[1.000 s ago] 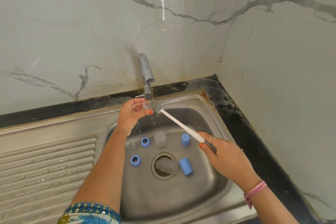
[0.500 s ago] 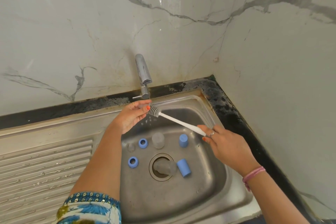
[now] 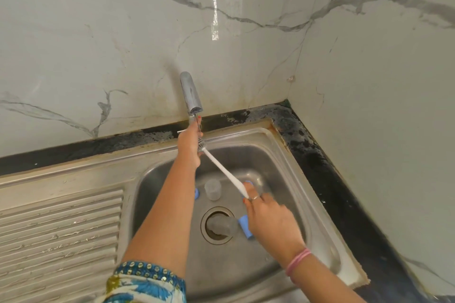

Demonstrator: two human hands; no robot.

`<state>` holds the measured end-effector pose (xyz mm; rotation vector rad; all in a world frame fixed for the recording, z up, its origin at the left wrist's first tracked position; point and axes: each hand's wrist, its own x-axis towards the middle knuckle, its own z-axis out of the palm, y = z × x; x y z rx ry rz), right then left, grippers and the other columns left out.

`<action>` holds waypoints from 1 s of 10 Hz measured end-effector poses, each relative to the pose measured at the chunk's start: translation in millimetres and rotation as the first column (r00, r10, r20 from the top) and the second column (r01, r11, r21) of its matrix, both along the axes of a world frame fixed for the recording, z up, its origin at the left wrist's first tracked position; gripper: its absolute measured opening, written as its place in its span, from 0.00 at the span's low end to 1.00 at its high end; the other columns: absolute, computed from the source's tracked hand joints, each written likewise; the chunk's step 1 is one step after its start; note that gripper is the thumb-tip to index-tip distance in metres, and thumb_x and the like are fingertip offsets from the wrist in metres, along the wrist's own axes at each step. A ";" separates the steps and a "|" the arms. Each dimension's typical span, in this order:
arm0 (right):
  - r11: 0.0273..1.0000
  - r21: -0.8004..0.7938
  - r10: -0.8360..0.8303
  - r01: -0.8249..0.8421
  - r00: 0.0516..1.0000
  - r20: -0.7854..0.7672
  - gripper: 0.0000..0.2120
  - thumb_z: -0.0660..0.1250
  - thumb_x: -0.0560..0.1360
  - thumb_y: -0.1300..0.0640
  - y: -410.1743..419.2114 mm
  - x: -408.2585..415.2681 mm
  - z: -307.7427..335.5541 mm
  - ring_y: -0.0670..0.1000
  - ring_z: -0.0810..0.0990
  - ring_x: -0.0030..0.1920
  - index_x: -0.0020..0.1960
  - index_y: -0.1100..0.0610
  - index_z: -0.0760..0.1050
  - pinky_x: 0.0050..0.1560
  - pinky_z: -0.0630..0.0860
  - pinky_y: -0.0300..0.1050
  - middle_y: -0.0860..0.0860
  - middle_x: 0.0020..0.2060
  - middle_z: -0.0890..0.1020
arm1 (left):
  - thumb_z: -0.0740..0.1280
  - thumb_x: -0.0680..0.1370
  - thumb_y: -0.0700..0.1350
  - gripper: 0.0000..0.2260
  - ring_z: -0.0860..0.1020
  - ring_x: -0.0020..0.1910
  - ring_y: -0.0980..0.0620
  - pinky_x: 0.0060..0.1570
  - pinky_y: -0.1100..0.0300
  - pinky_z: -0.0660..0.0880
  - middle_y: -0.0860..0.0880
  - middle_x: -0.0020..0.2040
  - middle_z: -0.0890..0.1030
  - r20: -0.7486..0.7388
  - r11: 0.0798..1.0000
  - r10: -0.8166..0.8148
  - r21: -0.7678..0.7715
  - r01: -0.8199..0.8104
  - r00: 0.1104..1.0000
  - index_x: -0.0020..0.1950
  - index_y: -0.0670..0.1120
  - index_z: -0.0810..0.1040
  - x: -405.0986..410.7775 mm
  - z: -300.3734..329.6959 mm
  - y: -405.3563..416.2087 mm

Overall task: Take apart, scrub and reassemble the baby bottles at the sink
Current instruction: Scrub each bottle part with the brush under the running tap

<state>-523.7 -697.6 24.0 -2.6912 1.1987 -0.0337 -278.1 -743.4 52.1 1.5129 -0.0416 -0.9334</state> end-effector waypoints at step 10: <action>0.755 0.645 -0.258 0.120 0.958 0.123 0.16 0.53 0.82 0.44 -11.7 -5.0 4.1 0.47 0.69 0.28 0.65 0.46 0.71 0.32 0.67 0.45 0.48 0.33 0.73 | 0.58 0.82 0.48 0.09 0.78 0.39 0.52 0.44 0.56 0.73 0.48 0.41 0.79 -0.064 0.999 0.036 0.018 -0.035 0.997 0.44 0.48 0.74 -15.0 -22.8 1.3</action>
